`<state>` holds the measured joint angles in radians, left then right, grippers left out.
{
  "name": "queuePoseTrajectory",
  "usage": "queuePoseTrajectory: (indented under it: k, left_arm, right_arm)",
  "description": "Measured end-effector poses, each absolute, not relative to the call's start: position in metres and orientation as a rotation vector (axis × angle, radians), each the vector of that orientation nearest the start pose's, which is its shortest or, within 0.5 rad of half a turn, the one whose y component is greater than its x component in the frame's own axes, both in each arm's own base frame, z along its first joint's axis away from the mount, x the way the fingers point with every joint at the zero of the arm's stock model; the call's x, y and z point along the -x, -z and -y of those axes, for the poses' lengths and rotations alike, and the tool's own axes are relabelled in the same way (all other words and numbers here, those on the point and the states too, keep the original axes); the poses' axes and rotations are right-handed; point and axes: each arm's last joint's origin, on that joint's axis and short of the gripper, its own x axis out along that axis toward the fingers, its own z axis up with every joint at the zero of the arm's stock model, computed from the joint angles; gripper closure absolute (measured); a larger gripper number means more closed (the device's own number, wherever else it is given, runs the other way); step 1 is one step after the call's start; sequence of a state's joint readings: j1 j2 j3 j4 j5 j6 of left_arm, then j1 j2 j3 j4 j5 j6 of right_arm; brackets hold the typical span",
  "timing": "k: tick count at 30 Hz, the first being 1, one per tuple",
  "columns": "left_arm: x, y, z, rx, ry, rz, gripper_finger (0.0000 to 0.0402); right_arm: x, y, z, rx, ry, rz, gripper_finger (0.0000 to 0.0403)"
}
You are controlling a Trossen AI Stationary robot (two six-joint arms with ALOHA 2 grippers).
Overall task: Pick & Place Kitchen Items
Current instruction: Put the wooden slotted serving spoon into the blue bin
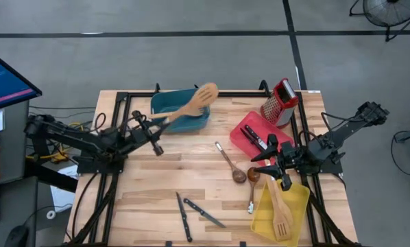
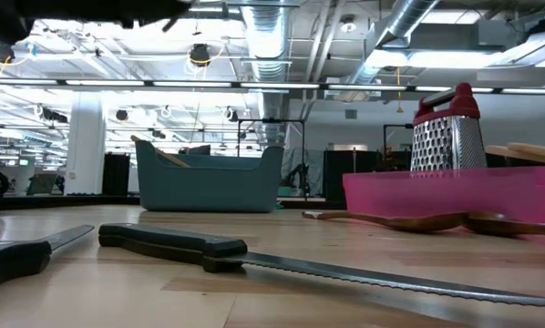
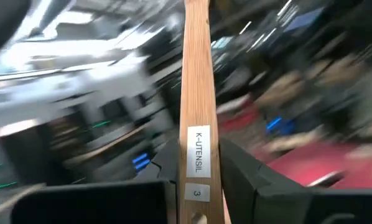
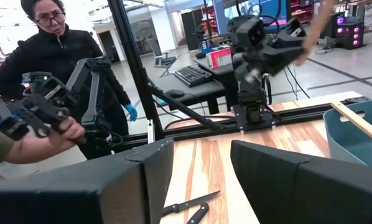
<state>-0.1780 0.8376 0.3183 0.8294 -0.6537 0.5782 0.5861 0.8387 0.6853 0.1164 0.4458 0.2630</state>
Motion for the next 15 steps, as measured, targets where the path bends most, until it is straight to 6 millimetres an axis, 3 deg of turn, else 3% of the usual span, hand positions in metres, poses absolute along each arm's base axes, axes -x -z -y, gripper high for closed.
queuePoseTrajectory:
  k: [6, 15]
  left_arm:
    - [-0.176, -0.254, 0.010, -0.614, -0.719, -0.023, 0.0349]
    - [-0.178, -0.281, 0.008, -0.731, -0.872, -0.111, 0.0348]
  right_arm:
    - [-0.165, -0.318, -0.092, -0.241, -0.122, -0.055, 0.0230]
    - [-0.169, -0.317, -0.085, -0.248, -0.081, -0.054, 0.0230]
